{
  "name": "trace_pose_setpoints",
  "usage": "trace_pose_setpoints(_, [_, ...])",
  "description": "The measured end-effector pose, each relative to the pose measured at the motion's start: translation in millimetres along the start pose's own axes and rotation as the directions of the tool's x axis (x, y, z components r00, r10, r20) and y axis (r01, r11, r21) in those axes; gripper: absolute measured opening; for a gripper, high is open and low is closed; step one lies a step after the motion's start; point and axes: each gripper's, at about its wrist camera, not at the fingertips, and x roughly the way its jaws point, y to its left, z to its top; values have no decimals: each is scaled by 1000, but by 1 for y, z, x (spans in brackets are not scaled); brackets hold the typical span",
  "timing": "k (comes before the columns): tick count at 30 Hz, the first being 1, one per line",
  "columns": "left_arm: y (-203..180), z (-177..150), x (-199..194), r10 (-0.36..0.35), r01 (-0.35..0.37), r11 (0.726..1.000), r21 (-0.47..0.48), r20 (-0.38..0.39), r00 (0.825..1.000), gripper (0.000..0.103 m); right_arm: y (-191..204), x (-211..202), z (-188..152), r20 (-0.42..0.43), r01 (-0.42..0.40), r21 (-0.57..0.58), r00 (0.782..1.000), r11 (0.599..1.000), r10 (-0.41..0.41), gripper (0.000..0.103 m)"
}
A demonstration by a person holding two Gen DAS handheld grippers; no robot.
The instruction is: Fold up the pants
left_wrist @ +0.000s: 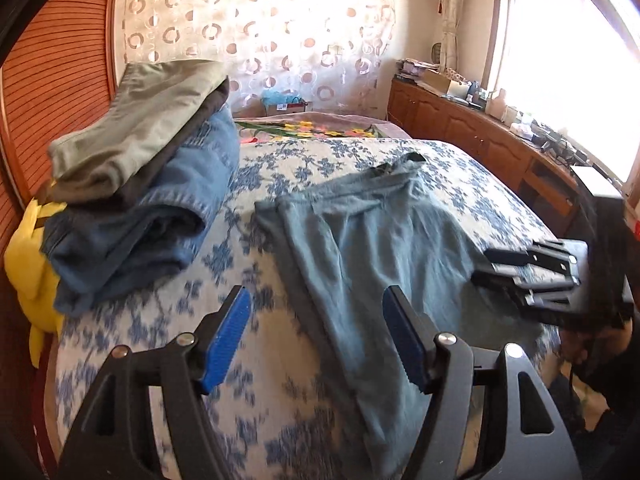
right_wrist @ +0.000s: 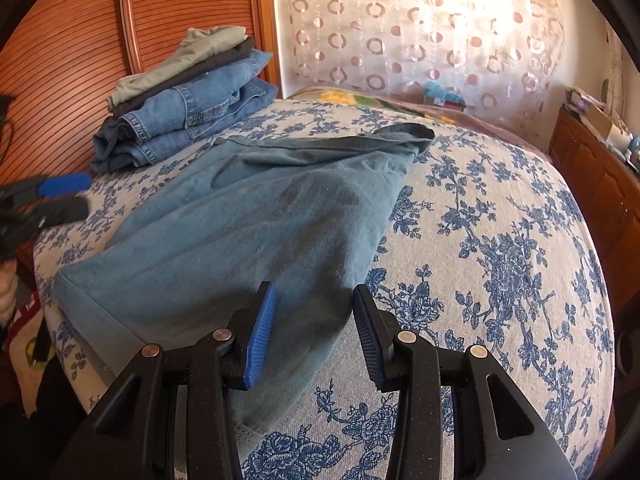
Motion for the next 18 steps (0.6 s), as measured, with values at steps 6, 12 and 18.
trace_pose_setpoints(6, [-5, 31, 30, -21, 22, 998, 50, -24, 999, 68, 2, -1, -1, 13, 7, -3, 1000, 1000, -7, 39])
trace_pose_setpoints(12, [-12, 58, 64, 20, -12, 994, 105, -70, 997, 56, 0, -2, -1, 19, 2, 3, 1000, 1000, -2, 39])
trace_pose_setpoints(18, [-11, 65, 98, 89, -75, 990, 122, -120, 989, 46, 0, -5, -4, 34, -1, -4, 999, 1000, 1, 40])
